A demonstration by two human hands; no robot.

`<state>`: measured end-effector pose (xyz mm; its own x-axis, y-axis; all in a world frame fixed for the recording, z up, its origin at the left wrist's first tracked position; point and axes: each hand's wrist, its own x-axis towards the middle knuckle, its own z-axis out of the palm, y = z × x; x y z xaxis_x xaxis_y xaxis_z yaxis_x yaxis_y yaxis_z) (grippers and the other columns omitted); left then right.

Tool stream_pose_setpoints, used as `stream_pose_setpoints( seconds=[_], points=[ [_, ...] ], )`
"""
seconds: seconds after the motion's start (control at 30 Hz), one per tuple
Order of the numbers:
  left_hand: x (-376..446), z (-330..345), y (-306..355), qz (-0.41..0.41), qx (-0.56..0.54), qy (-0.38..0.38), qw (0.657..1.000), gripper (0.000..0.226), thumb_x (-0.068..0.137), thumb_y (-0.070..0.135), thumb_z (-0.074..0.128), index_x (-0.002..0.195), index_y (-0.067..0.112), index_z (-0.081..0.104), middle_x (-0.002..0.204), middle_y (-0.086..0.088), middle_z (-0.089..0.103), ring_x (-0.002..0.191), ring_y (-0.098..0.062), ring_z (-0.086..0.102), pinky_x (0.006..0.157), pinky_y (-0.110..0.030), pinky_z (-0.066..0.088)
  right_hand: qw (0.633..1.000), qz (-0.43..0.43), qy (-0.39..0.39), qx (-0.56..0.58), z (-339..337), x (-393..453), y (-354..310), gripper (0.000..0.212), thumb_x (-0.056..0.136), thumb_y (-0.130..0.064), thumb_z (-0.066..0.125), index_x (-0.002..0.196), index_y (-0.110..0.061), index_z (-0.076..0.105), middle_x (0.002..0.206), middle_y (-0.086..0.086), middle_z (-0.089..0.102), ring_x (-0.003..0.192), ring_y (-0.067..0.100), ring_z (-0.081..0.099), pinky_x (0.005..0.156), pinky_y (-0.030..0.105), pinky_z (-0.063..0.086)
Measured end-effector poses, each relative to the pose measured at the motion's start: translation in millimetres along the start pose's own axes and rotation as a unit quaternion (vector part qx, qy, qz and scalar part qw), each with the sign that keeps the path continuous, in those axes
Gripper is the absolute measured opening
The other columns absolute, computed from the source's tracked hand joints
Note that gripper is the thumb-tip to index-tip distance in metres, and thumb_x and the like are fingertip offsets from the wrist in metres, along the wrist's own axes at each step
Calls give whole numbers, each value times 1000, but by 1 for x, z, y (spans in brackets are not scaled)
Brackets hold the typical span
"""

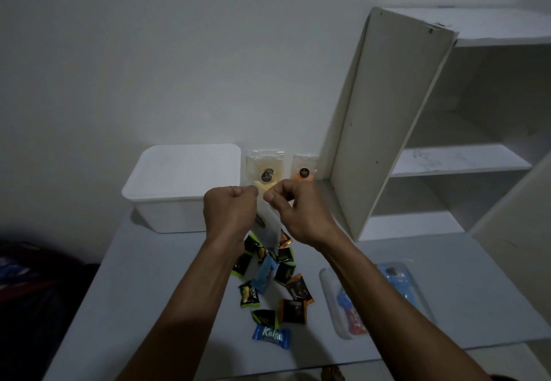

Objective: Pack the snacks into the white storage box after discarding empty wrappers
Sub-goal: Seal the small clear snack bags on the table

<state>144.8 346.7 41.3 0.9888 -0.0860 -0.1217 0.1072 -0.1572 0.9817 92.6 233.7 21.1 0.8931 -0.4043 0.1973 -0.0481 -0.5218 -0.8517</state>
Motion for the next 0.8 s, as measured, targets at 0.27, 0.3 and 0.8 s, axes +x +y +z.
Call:
stream_pose_setpoints(
  seconds=[0.27, 0.3, 0.8],
  points=[
    [0, -1, -10, -69, -44, -20, 996, 20, 86, 10, 70, 68, 14, 63, 67, 1, 58, 62, -11, 51, 56, -22, 41, 988, 115, -60, 78, -2, -6, 11, 22, 94, -28, 65, 87, -9, 72, 76, -4, 68, 69, 4, 61, 66, 26, 49],
    [1, -1, -10, -69, -44, -22, 996, 18, 86, 11, 70, 69, 14, 64, 69, 1, 60, 63, -11, 52, 55, -22, 41, 988, 120, -58, 77, -2, -7, 12, 21, 94, -28, 65, 87, -9, 72, 76, -3, 69, 70, 6, 61, 68, 28, 51],
    [23, -17, -39, 74, -2, -134, 988, 14, 92, 33, 65, 105, 30, 70, 118, 2, 66, 111, -15, 57, 88, -28, 43, 987, 30, -156, -38, -63, -14, -8, 13, 96, -18, 60, 87, -15, 68, 83, -4, 67, 78, 5, 60, 63, 14, 48]
  ],
)
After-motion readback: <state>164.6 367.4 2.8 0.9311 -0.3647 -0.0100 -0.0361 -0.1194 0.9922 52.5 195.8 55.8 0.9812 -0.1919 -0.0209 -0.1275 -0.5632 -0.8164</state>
